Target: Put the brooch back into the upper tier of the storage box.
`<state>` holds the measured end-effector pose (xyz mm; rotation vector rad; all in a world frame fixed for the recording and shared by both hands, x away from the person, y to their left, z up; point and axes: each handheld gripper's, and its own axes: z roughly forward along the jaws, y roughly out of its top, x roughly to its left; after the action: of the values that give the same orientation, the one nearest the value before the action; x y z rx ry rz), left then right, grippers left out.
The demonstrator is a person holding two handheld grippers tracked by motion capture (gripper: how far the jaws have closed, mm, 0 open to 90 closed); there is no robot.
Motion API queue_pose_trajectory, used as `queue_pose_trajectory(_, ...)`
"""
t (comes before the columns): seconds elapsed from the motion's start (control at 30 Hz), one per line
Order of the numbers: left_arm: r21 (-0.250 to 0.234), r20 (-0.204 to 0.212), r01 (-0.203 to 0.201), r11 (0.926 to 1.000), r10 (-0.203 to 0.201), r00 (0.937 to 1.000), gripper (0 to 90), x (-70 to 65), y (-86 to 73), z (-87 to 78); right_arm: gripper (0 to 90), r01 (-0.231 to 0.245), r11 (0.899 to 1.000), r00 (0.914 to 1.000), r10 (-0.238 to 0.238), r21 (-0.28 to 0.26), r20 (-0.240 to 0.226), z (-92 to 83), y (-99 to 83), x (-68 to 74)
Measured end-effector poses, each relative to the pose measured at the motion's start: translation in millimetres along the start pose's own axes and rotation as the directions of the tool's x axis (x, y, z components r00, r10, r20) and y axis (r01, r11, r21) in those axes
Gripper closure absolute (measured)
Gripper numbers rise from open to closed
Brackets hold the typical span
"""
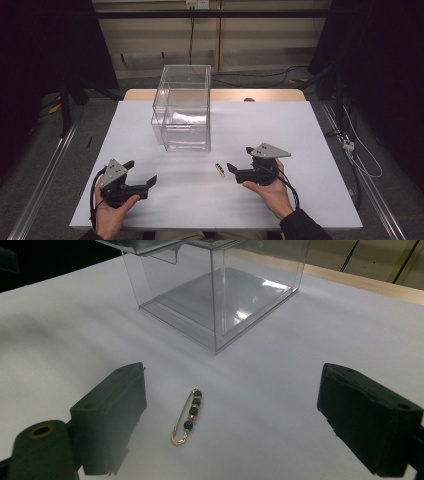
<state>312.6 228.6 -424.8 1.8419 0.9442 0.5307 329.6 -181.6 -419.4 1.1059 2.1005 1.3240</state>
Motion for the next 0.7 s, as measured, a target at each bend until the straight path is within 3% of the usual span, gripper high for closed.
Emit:
queue_pose_trajectory(0.07, -0.011, 0.001, 0.02, 0.9997, -0.02, 0.9998, 6.9, 0.5, 0.3, -0.9, 15.5, -0.001, 1.0, 0.9999, 0.002, 0.01, -0.014, 6.1, 2.5, 0.8)
queue_pose_trajectory(0.23, 0.0, -0.002, 0.012, 0.9999, -0.012, 0.9999, 6.9, -0.1, 0.3, 1.0, 21.4, 0.023, 0.998, 0.9991, -0.021, 0.052, -0.036, 22.8, 7.0, 3.7)
queue_pose_trajectory(0.27, 0.001, 0.0, 0.013, 0.9999, -0.013, 0.9999, 7.0, -0.2, 0.5, 1.1, 27.6, 0.027, 0.996, 0.9989, -0.023, 0.081, -0.04, 28.9, 7.7, 4.0)
queue_pose_trajectory(0.37, -0.002, -0.004, 0.007, 1.0, -0.007, 1.0, 7.0, -0.1, 0.7, 0.7, 30.6, 0.026, 0.995, 0.9985, -0.021, 0.099, -0.051, 34.3, 7.2, 4.0)
queue_pose_trajectory(0.5, -0.002, 0.0, 0.006, 1.0, -0.006, 1.0, 7.0, -0.9, 0.8, 0.5, 46.7, 0.035, 0.987, 0.9967, -0.023, 0.156, -0.078, 42.0, 2.3, 5.4)
queue_pose_trajectory(0.7, 0.001, 0.004, 0.02, 0.9998, -0.02, 0.9998, 7.0, 0.5, 0.3, 1.2, 57.8, 0.025, 0.98, 0.995, -0.005, 0.198, -0.1, 45.3, -1.6, 6.1)
